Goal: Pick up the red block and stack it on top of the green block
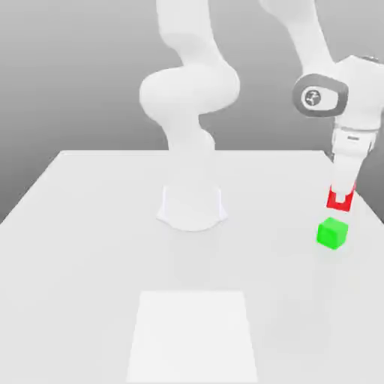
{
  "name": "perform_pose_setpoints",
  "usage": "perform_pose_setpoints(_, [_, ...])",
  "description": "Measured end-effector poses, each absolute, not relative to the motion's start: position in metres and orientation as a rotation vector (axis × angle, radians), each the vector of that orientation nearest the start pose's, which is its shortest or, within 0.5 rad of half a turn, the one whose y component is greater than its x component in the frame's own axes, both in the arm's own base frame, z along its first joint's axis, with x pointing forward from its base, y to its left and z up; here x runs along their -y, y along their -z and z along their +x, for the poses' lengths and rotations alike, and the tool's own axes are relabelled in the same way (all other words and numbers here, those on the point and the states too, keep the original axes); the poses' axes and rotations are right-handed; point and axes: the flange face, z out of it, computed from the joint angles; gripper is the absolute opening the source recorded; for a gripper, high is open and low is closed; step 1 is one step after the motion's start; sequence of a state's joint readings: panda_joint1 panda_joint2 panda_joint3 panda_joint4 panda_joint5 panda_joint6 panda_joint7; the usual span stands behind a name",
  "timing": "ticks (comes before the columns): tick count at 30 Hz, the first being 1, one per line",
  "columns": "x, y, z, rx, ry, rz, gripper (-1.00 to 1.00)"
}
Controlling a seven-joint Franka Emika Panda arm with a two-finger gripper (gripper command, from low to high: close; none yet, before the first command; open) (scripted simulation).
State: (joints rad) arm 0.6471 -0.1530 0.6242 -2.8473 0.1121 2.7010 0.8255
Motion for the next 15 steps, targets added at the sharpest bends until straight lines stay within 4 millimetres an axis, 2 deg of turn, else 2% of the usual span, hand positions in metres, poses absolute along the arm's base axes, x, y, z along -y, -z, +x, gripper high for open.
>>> perform_pose_setpoints(8, [-0.34, -0.206, 0.122, 0.533, 0.052, -3.128, -1.0])
perform_pose_setpoints(14, [-0.337, -0.183, 0.113, 0.546, 0.014, -3.101, -1.0])
perform_pose_setpoints(15, [-0.337, -0.18, 0.112, 0.547, 0.008, -3.097, 1.0])
